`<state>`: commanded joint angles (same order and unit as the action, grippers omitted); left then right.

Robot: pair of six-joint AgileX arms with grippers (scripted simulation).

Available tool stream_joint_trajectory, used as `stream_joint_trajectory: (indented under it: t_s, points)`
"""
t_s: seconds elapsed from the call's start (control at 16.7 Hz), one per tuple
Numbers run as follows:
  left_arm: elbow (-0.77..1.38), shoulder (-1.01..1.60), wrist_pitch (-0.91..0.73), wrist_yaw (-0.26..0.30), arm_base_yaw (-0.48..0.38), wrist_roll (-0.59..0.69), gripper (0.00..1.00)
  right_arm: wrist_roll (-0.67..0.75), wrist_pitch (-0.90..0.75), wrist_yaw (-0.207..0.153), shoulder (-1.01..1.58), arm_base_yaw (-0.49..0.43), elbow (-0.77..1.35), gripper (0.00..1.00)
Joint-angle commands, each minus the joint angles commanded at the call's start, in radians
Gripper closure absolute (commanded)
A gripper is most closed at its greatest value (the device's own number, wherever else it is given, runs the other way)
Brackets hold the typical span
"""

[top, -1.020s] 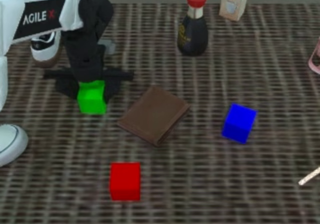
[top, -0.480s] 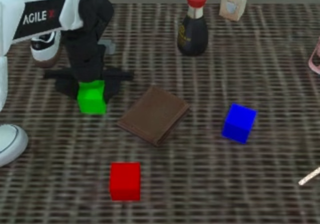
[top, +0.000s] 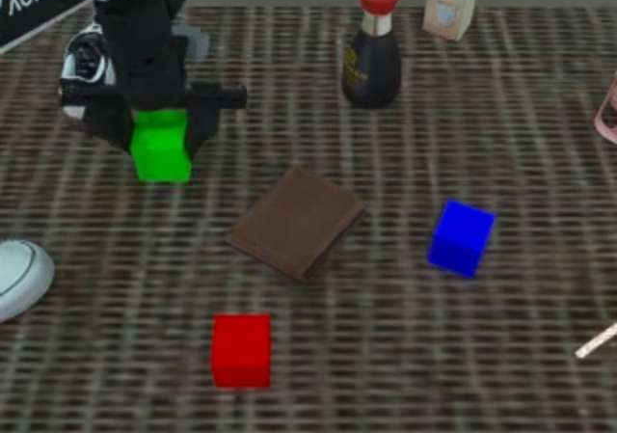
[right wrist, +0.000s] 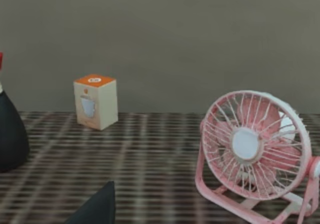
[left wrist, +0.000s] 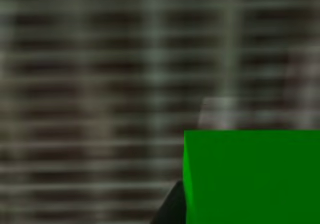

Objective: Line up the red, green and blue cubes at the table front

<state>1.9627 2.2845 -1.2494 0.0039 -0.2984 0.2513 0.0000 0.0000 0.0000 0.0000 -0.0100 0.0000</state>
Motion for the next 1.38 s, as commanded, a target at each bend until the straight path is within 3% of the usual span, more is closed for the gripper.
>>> stream_joint_trajectory:
  t_s: [0.42,0.6,1.02,1.2,1.38]
  points:
    - [-0.017,-0.015,0.000,-0.001,-0.043,0.036,1.00,0.000,0.000,0.000,0.000,0.000,0.000,0.00]
    - [-0.081,-0.066,0.013,-0.002,-0.159,0.163,1.00,0.000,0.000,0.000,0.000,0.000,0.000,0.00]
    - [-0.290,-0.228,0.053,-0.002,-0.530,0.570,1.00,0.000,0.000,0.000,0.000,0.000,0.000,0.00]
    - [-0.337,-0.271,0.068,-0.003,-0.599,0.638,1.00,0.000,0.000,0.000,0.000,0.000,0.000,0.00]
    - [-0.339,-0.272,0.068,-0.003,-0.601,0.641,1.00,0.000,0.000,0.000,0.000,0.000,0.000,0.00]
